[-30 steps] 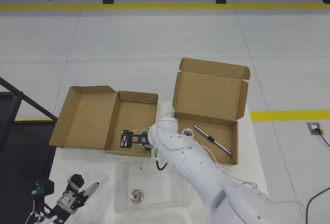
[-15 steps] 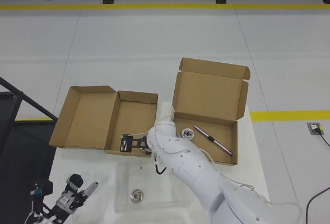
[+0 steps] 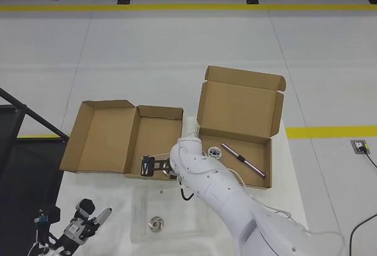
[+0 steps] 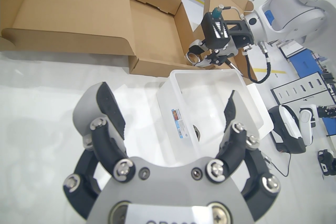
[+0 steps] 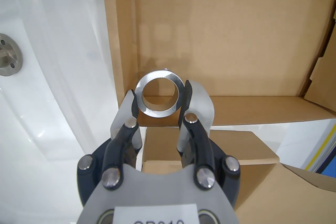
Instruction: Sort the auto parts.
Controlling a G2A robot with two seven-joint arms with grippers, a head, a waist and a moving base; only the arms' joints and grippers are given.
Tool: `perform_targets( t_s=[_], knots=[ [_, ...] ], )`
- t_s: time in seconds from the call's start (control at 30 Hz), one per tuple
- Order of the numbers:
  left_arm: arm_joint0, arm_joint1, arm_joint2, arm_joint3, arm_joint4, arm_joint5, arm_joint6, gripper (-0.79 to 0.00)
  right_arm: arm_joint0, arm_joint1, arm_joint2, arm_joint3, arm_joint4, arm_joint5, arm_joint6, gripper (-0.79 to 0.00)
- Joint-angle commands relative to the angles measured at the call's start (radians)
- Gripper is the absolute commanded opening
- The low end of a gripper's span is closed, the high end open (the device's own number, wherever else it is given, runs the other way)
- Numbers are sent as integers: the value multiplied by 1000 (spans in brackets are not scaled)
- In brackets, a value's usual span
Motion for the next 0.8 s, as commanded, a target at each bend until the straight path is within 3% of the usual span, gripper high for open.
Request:
perform_targets(
  t_s=[0.0,0.03,0.07,0.13,0.2,0.3,0.47,0.77],
  knots=[
    [0,0,1,-1,2,2,1,0,-4,0,2,1,4,-1,5,-776],
    [0,0,1,-1,2,3,2,0,-4,0,3,0,7,-2,8,-533],
    [1,0,1,-1,3,3,2,0,-5,0,2,-1,7,-6,8,-465],
    [1,0,1,-1,3,3,2,0,-6,-1,3,-1,8,-10,7,-419],
    [1,0,1,-1,1,4,3,0,-6,-1,3,-3,8,-12,5,-314],
    [1,0,1,-2,3,3,2,0,-6,-1,1,-7,3,-9,3,-286],
    [0,0,1,-2,0,4,3,0,-4,-1,-3,-18,-13,34,-19,-379],
    [0,-1,4,-2,6,4,4,0,1,16,0,-54,-46,182,-150,-419]
  ],
)
